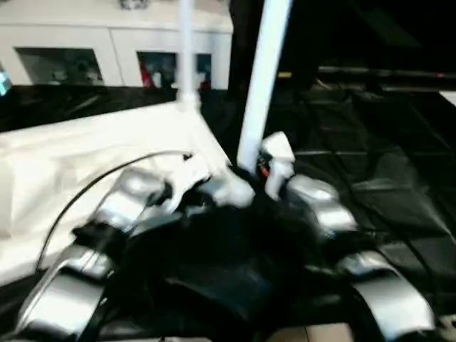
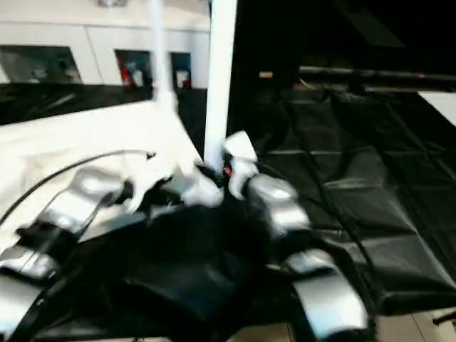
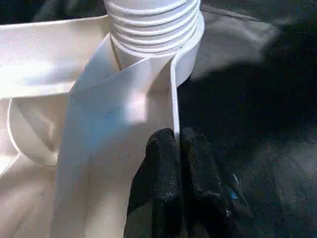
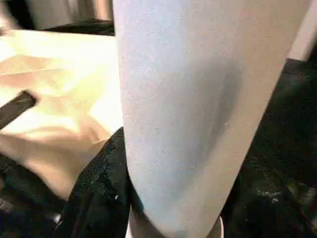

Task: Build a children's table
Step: Rotate leg to tighten

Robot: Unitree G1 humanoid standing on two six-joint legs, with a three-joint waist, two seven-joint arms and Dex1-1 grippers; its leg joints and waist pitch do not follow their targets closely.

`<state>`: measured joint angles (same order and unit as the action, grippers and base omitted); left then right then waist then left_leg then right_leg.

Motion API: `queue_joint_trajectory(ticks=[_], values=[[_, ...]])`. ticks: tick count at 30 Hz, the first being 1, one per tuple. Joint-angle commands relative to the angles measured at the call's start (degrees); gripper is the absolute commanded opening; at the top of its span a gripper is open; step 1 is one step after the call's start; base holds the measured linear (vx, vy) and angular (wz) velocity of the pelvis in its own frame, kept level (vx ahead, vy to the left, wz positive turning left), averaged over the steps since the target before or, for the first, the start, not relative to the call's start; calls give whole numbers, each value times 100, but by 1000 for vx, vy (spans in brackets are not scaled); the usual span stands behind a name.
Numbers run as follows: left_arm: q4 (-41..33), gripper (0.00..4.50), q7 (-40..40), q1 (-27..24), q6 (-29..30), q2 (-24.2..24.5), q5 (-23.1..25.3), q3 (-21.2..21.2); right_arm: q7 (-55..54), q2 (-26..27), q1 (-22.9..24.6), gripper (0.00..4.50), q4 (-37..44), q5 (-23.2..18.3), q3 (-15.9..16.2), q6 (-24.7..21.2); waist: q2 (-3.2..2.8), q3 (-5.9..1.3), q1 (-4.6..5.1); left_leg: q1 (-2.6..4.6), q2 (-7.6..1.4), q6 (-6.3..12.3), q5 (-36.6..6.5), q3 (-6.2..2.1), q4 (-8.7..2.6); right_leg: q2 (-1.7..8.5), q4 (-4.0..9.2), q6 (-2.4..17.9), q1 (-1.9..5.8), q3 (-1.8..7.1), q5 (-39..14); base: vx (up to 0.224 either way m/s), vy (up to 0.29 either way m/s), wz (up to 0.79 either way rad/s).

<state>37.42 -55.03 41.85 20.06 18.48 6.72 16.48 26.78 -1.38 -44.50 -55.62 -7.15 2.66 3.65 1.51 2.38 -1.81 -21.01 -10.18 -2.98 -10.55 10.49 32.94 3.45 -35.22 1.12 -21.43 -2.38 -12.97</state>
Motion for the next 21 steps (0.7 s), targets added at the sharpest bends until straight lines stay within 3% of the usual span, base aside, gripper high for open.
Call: queue_joint_trajectory(ticks=[1,4,8,14,21], values=[[-201,0,111,282,320,-275,-21,96,-1053,71,121,189,-811,150,-126,-586,-96,-267,-11,102,-354,-173,-1283,-144,-457,518,435,1340,124,294,-762,0,0,0],[-41,0,645,461,522,-629,56,40,-1840,388,-127,189,-1015,151,-205,-524,-65,-281,-24,79,-343,-87,-1026,-124,-428,509,406,1378,158,284,-262,0,0,0],[51,0,891,528,558,-795,123,25,-2172,644,-326,189,-1125,174,-247,-567,-79,-288,-47,78,-337,28,-884,-119,-413,512,379,1372,176,278,80,0,0,0],[-52,0,958,472,727,-783,127,16,-2347,743,-381,189,-1226,219,-296,-529,-80,-269,-46,95,-348,-39,-1152,-123,-436,515,417,1278,156,285,-333,0,0,0],[-59,0,916,449,727,-735,122,19,-2222,798,-448,189,-1274,179,-389,-438,-93,-258,-27,87,-341,-90,-1296,-128,-449,506,435,1218,151,291,-458,0,0,0]])
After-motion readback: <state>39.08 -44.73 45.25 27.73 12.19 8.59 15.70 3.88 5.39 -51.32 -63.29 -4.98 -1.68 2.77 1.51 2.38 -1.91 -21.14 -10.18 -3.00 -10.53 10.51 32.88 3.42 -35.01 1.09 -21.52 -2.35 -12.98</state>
